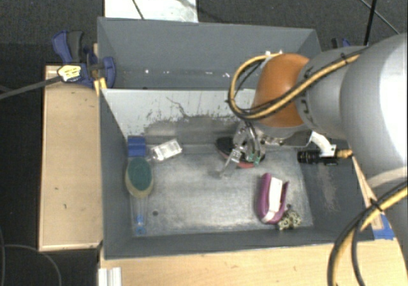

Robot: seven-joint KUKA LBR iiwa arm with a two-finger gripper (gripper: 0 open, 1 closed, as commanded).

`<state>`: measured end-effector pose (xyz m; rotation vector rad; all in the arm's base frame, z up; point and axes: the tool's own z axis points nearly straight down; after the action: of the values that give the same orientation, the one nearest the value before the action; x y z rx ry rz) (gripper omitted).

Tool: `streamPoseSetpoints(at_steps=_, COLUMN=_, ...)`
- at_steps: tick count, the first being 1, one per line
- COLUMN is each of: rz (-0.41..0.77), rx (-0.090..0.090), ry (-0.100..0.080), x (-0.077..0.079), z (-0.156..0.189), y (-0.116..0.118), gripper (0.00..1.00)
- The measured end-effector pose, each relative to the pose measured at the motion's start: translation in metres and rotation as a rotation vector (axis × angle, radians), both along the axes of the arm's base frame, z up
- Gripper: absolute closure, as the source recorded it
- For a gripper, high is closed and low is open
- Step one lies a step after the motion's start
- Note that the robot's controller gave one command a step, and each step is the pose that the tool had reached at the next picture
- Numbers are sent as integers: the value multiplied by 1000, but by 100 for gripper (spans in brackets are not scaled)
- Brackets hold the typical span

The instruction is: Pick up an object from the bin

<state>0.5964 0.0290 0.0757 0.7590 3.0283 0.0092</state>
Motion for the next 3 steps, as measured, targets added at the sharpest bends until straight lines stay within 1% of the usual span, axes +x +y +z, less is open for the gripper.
streamPoseSetpoints(at_steps=1, rz=-185, rx=3, ry=1, x=-2, z=0, y=-13, gripper=0)
streamPoseSetpoints(at_steps=2, rz=-182, rx=2, ry=9, x=-5, z=-3, y=-12, gripper=100)
streamPoseSetpoints(at_steps=3, rz=-176, rx=2, ry=15, x=-4, z=26, y=-12, gripper=100)
